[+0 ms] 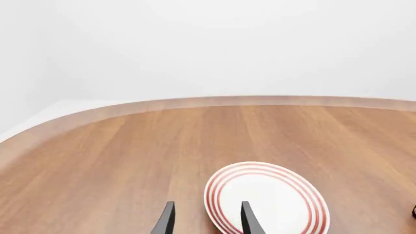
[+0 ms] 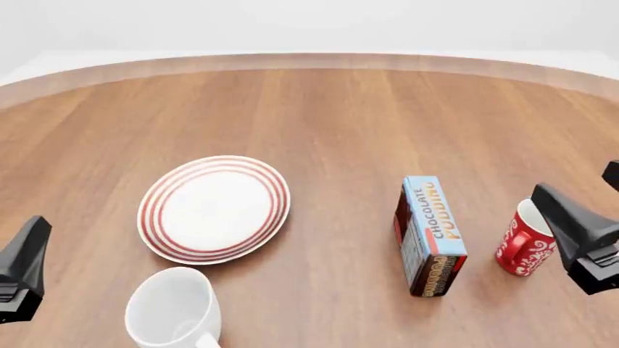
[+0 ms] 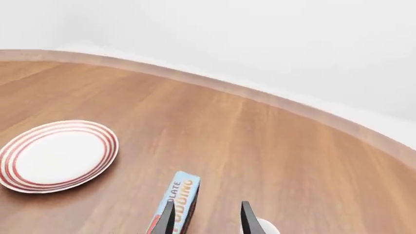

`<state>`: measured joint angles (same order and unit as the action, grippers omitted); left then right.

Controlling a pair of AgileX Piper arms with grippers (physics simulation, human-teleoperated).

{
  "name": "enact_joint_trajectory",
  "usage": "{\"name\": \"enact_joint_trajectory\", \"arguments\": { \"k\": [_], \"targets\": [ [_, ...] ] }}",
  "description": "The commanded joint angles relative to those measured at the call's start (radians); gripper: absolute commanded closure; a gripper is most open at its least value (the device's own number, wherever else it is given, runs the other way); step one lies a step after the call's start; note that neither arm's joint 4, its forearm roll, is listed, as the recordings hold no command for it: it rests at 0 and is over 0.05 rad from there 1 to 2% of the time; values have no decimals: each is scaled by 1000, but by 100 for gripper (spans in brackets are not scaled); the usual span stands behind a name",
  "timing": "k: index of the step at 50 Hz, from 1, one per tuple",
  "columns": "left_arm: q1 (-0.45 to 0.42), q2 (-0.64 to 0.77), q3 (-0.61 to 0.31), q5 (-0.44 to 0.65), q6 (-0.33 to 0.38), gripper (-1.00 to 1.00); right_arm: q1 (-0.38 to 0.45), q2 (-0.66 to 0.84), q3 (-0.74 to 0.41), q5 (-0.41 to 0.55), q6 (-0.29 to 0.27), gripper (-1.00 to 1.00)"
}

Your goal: Pick up the white mug and put it on the plate, and put the chocolate pudding to the right of the plate.

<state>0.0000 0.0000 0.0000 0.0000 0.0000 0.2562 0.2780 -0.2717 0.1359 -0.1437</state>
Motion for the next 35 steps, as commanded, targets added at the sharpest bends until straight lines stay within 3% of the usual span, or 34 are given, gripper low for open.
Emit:
{"name": "enact_joint_trajectory", "arguments": {
  "k": [1, 9, 35],
  "targets": [
    [0, 0, 0, 0, 0, -100, 45, 63, -85, 65, -16, -100],
    [0, 0, 0, 0, 0, -100, 64, 69, -153, 170, -23, -100],
    [0, 0, 0, 0, 0, -100, 91, 187, -319, 355, -53, -100]
  ]
}}
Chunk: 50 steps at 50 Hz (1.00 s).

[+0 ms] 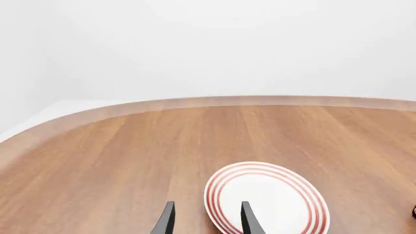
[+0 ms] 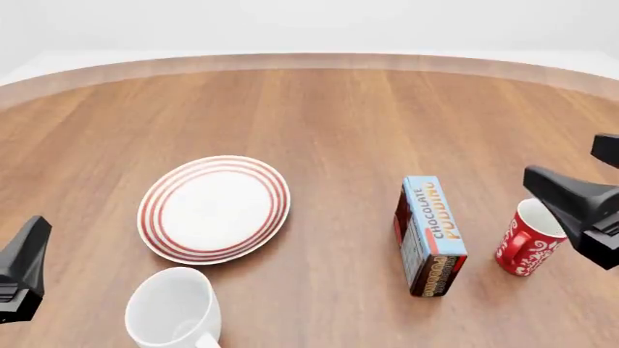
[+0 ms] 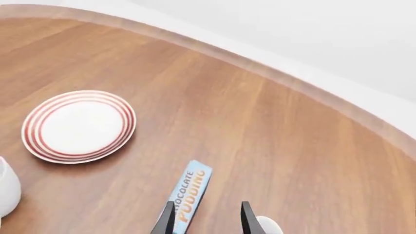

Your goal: Pick up the white mug and put it on the plate, and put the chocolate pudding to the right of the plate.

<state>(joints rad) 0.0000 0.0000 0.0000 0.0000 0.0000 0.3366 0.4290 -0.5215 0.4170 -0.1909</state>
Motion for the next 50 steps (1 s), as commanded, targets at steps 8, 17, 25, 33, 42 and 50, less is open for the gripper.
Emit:
{"name": "enact_joint_trajectory", "arguments": {
  "k": [8, 17, 25, 33, 42, 50],
  "targets": [
    [0, 0, 0, 0, 0, -100, 41, 59, -139, 121, 69, -100],
    [0, 0, 0, 0, 0, -100, 46, 79, -165, 144, 82, -100],
    [0, 0, 0, 0, 0, -100, 51, 119, -204, 177, 81, -100],
    [0, 0, 0, 0, 0, -100, 57, 167, -234, 199, 65, -100],
    [0, 0, 0, 0, 0, -100, 68, 222, -283, 222, 107, -100],
    [0, 0, 0, 0, 0, -100, 72, 274, -311, 248, 125, -100]
  ]
}}
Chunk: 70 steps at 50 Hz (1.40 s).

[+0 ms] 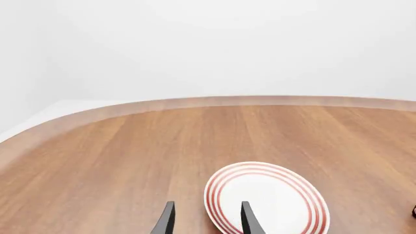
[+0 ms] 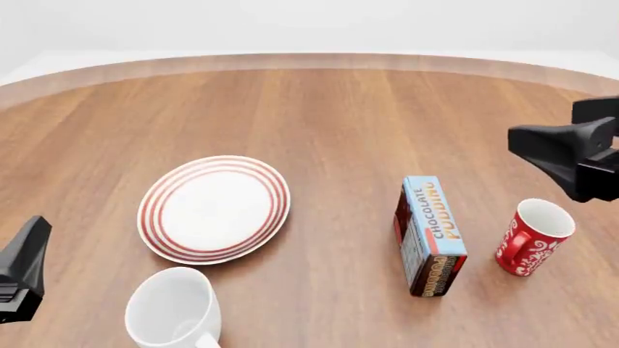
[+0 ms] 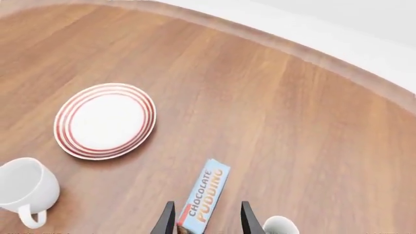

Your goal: Pick up the white mug and put it on the plate, and put the chocolate pudding to the right of the plate.

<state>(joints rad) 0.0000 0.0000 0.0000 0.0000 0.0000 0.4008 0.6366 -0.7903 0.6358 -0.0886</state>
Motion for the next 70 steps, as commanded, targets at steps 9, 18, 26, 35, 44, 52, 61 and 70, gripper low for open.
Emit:
{"name": "enact_joint_trajectory", "arguments": {
  "k": [9, 18, 26, 35, 44, 52, 61, 70],
  "targets": [
    [0, 0, 0, 0, 0, -100, 5, 124, -88, 54, 50, -100],
    [0, 0, 0, 0, 0, -100, 16, 192, -115, 64, 88, -100],
    [0, 0, 0, 0, 0, -100, 4, 227, -130, 80, 94, -100],
    [0, 0, 0, 0, 0, -100, 5, 285, -161, 94, 102, -100],
    [0, 0, 0, 0, 0, -100, 0, 321, -172, 92, 128, -100],
    [0, 0, 0, 0, 0, -100, -1, 366, -183, 82, 130, -100],
    [0, 0, 0, 0, 0, -100, 1, 389, -162, 58, 166, -100],
    [0, 0, 0, 0, 0, -100, 9, 434, -150, 50, 200, -100]
  ]
}}
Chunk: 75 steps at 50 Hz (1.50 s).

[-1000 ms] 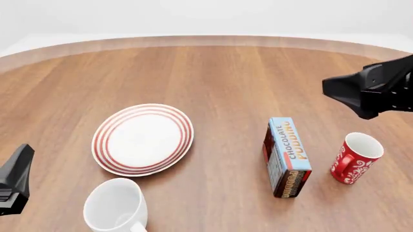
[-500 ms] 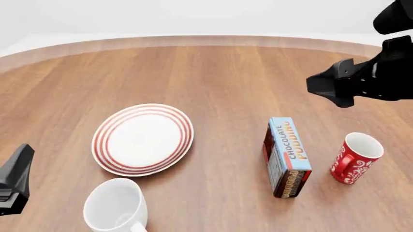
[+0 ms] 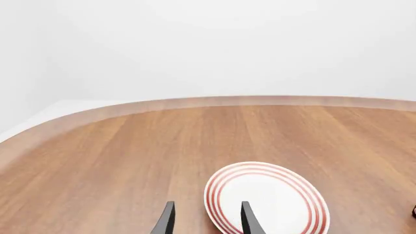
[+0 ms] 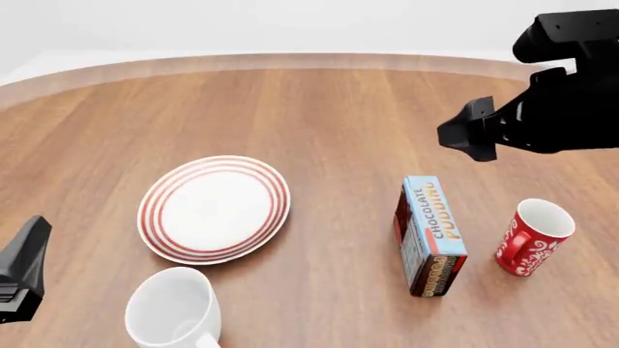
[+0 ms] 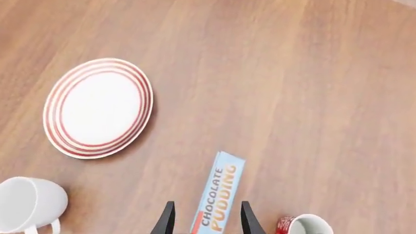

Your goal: Pick up the white mug and put it on the plate, and put the chocolate pudding to the right of the plate.

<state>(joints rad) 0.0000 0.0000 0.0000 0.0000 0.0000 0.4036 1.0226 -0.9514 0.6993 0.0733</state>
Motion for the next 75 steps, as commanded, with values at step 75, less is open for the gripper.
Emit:
{"name": "enact_joint_trajectory", "arguments": {
  "k": [75],
  "targets": [
    [0, 0, 0, 0, 0, -100, -23, 280, 130, -128, 132, -100]
  ]
}}
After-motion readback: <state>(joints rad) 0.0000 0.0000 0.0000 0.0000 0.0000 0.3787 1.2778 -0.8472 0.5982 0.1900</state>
